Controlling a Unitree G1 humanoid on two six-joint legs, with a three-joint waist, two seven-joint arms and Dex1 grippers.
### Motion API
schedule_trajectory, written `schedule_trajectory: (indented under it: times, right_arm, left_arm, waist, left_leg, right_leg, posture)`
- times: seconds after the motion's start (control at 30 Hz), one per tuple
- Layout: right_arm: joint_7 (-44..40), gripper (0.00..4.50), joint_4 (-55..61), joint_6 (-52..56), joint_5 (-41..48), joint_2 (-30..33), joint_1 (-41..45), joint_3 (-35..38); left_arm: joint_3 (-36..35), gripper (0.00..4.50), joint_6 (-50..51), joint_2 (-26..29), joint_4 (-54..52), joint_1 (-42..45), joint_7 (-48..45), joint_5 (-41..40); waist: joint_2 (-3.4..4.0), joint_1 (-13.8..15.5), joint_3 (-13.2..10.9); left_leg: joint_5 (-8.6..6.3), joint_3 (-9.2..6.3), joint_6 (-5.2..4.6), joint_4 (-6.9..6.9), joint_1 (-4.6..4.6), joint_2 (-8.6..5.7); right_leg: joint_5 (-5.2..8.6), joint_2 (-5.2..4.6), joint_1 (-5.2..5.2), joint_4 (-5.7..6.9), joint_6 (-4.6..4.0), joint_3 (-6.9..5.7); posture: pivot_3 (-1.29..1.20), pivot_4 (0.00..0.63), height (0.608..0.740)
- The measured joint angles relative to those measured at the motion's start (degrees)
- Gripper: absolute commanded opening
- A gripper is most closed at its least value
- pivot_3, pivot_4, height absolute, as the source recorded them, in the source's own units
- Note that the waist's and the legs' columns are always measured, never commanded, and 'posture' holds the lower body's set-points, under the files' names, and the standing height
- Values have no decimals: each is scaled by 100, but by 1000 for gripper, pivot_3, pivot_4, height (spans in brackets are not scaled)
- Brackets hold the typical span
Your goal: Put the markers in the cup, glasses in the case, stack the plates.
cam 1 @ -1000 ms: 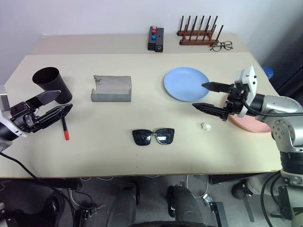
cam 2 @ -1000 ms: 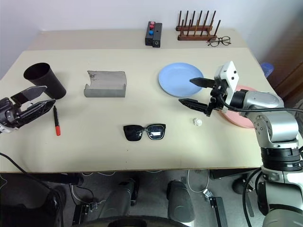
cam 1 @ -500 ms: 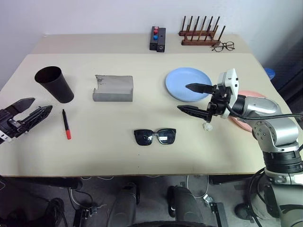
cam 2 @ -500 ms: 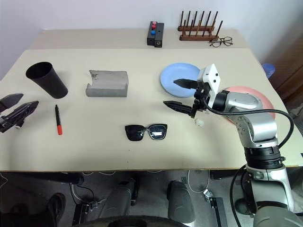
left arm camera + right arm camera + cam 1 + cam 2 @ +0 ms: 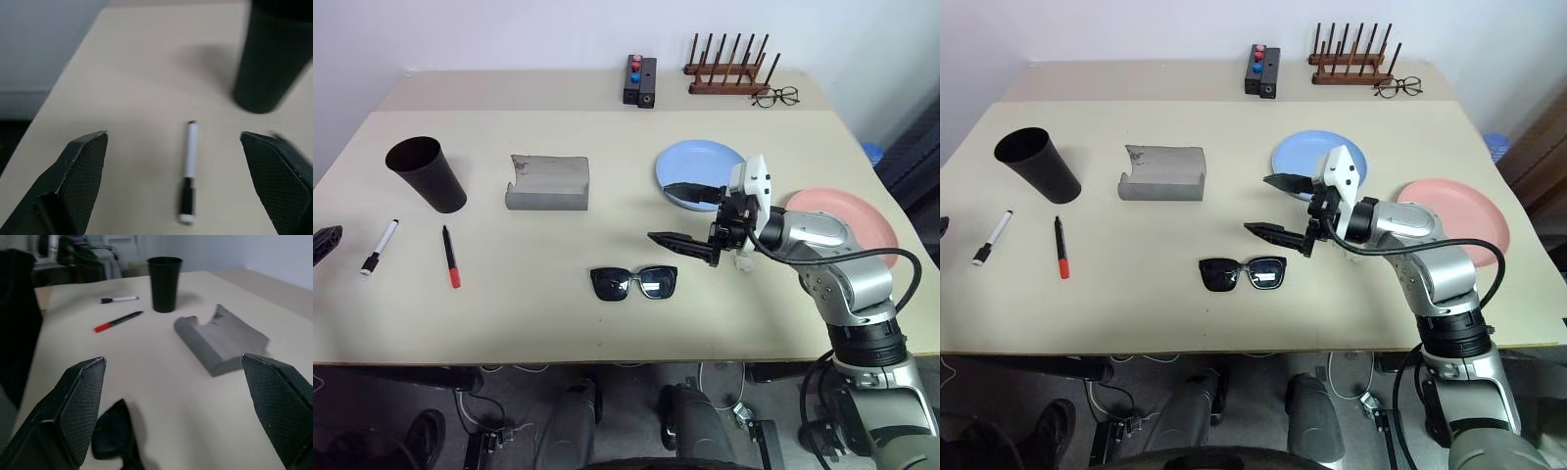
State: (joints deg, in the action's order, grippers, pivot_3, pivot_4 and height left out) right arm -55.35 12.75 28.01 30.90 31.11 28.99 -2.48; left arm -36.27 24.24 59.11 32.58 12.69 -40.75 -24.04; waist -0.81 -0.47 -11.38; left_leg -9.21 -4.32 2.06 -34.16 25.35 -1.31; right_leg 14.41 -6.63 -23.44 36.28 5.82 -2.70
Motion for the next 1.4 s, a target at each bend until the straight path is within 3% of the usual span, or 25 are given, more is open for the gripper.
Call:
schedule_trajectory:
  times: [0.57, 0.77, 0.97, 1.07, 1.3, 1.4]
  right_arm:
    - [215, 4477, 102, -87, -81, -73, -261, -82]
    - [247, 4477, 116, -87, -84, -54, -331, -71]
    - [285, 4477, 161, -87, -82, 2, -390, -29]
    - [286, 4500, 173, -86, -81, 47, -413, -7]
    - [278, 4500, 172, -86, -81, 64, -396, 66]
    - [272, 4500, 170, -86, -81, 69, -362, 67]
  left_arm:
    - [2209, 4500, -216, 172, 3072, 2978, -712, 1427]
    - [2684, 4500, -214, 173, 3610, 3396, -1185, 1899]
    - [2638, 4500, -202, 174, 3986, 3344, -1167, 1977]
    - [2587, 3699, -242, 174, 4051, 3263, -1114, 1973]
    - [2415, 266, -240, 173, 4061, 3167, -1086, 1957]
    - [2366, 95, -241, 175, 4039, 3121, -1143, 1953]
  waist:
    - [-15, -28, 6]
    - [-15, -41, 5]
    - [-16, -33, 5]
    - [-16, -32, 6]
    - [-16, -25, 6]
    - [-16, -24, 7]
  left_leg:
    - [9, 16, 1, -4, -1, 3]
    - [9, 19, 1, -4, -1, 5]
    - [9, 18, 1, -4, 0, 5]
    - [9, 18, 1, -5, 0, 5]
    - [9, 19, 1, -6, -1, 5]
    - [9, 19, 1, -6, -2, 5]
  right_leg:
    - [-26, 14, 1, 7, 44, 2]
    - [-26, 14, 0, 7, 44, 3]
    - [-26, 13, 0, 7, 44, 4]
    - [-26, 13, 0, 8, 45, 4]
    - [-27, 12, 2, 8, 45, 4]
    - [-27, 11, 3, 8, 45, 4]
  posture:
    - [0, 150, 740]
    - [0, 150, 740]
    - [0, 150, 740]
    - [0, 150, 740]
    - [0, 150, 740]
    - [0, 150, 740]
